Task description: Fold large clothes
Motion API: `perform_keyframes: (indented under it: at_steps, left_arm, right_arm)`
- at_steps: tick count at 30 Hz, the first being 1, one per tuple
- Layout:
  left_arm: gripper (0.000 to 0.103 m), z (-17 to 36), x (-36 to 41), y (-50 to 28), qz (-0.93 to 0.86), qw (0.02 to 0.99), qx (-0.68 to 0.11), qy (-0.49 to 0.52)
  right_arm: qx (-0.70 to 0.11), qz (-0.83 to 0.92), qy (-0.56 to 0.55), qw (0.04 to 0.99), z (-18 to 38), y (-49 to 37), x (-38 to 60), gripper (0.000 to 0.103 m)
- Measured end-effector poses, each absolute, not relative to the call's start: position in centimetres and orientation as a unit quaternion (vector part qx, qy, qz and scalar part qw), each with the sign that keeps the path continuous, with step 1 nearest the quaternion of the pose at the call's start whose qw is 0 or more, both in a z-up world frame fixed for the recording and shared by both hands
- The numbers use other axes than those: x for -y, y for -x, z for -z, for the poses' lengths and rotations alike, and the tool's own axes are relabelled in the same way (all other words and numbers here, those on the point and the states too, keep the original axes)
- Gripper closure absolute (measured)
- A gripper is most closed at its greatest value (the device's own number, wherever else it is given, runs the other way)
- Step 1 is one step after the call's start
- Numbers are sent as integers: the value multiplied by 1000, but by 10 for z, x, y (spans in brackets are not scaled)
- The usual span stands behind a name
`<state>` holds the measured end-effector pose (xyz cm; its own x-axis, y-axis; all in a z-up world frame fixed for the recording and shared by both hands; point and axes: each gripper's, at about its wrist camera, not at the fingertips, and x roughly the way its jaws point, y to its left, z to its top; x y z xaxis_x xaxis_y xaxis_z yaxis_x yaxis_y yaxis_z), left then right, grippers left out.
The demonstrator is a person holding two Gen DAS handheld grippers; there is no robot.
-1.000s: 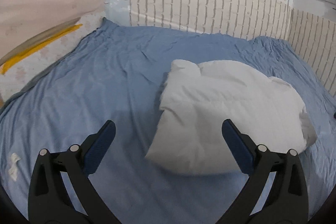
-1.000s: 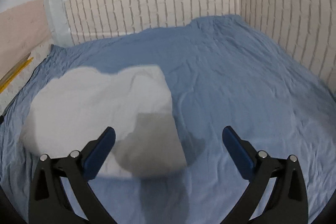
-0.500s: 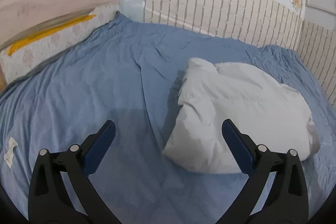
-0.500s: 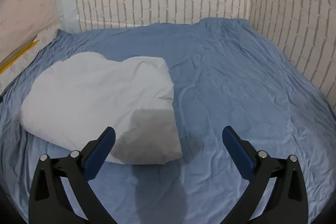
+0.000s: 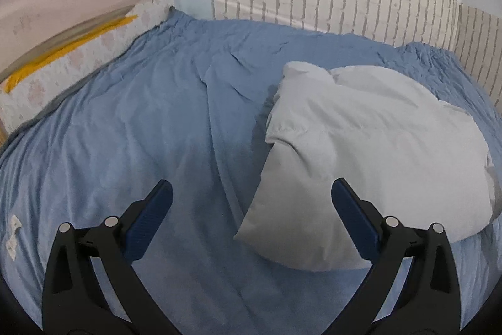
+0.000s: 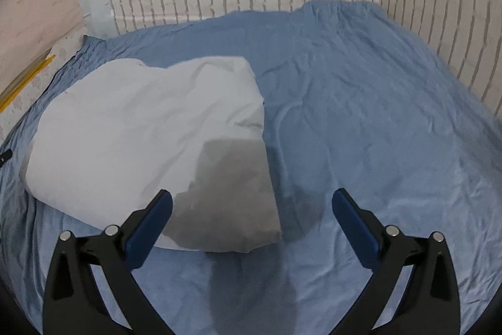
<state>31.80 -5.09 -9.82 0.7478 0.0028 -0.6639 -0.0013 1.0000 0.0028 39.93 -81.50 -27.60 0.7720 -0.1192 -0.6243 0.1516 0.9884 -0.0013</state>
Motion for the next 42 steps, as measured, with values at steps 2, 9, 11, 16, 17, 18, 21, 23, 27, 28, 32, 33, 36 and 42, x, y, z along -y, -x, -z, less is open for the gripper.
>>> perform_keyframes:
  at_steps: [2,9,11,16,17,18,21,23,27,28,32,33,36,42]
  left_arm:
    - [3,107,57,-325,4,931,-366,-5]
    - [3,143,53,-347,-6,915,-402,15]
    - [3,148,49,-350,-2,912,-408,34]
    - [3,157,58,-352,20,908,-418,17]
    - [7,159,58,-354,24,907,-419,18]
    - [10,164,58,-357,38,904,-425,28]
    - [45,174,60,-363,88,891,-440,65]
    - [72,174,77,-362,100,893,-439,27]
    - [94,168,94,-357,113,893,-435,-2]
    - [97,165,90,-358,119,892,-435,16]
    - [99,143,87,-350,129,898,-418,46]
    - [99,134,90,-346,135,900,-412,48]
    - [99,118,99,-331,152,901,-404,49]
    - [96,145,120,-299,172,867,-467,18]
  right_arm:
    - [-339,69,-35,937,285,-405,817,2]
    - [-372,53,-45,926,315,-426,816,2]
    - [-374,48,-53,925,321,-432,817,2]
    - [-379,38,-68,922,336,-447,820,2]
    - [-383,34,-71,920,340,-450,819,2]
    - [-386,29,-71,919,343,-451,816,9]
    - [-392,4,-76,917,345,-457,811,44]
    - [-390,-4,-65,919,339,-461,801,68]
    - [-386,1,-34,922,329,-461,788,87]
    - [-385,4,-30,922,326,-460,787,89]
    - [-352,30,6,936,293,-445,780,93]
    - [-343,35,18,939,284,-442,777,93]
    - [-313,61,26,947,253,-415,782,93]
    - [-387,82,31,918,278,-389,819,88]
